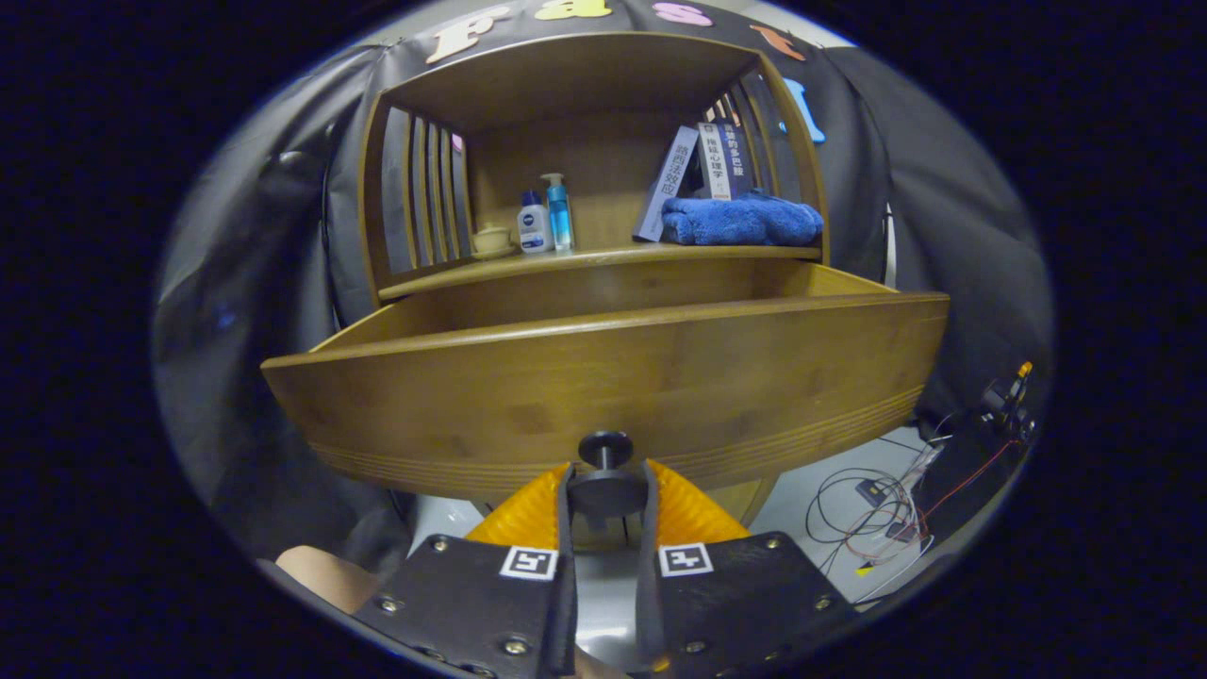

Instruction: Pull open the drawer, take out the items inside it, and place them on the countertop above the cabinet.

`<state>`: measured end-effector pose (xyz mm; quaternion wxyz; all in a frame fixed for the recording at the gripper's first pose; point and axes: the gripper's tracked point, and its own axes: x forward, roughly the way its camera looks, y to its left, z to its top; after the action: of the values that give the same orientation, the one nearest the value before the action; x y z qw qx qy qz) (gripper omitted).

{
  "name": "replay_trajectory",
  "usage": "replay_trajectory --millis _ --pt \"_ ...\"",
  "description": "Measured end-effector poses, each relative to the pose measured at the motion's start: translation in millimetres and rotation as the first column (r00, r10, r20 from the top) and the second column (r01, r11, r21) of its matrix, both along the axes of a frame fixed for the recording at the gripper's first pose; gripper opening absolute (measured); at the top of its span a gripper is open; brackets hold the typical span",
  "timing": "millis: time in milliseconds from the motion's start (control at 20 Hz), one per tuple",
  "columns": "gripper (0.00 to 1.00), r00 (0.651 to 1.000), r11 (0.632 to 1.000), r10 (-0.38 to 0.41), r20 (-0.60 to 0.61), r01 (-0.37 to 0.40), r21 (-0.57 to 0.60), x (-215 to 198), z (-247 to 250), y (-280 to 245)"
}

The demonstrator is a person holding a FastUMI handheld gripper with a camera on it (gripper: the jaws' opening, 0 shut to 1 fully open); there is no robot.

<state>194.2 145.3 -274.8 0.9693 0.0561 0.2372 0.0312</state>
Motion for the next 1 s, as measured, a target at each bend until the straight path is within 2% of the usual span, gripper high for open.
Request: replay_trajectory --millis 50,200,300,450,600,800,950,1000 --pt "0.24 1.0 1.0 0.004 -0.007 -0.004 0.006 -0.2 1.2 1.2" --pt "0.43 1.0 0.999 0.018 -0.015 -0.018 0.037 -20.4 11.8 1.1" --pt "0.5 1.0 1.0 0.018 -0.012 -0.018 0.025 -31.9 22.5 -4.7" --pt "0.5 0.999 0.999 0.023 0.027 -0.024 0.028 -35.5 60.5 -9.0" --pt "0.5 0.998 0.999 0.029 0.063 -0.031 0.029 -21.1 104.6 -10.1" --pt "0.77 0.994 0.998 0.065 0.093 -0.064 -0.007 24.2 149.9 -3.7" --pt "0.98 0.993 0.992 0.109 0.046 -0.105 -0.07 62.1 154.7 7.4" --pt "0.98 0.993 0.988 0.122 0.007 -0.12 -0.095 74.5 150.3 9.2"
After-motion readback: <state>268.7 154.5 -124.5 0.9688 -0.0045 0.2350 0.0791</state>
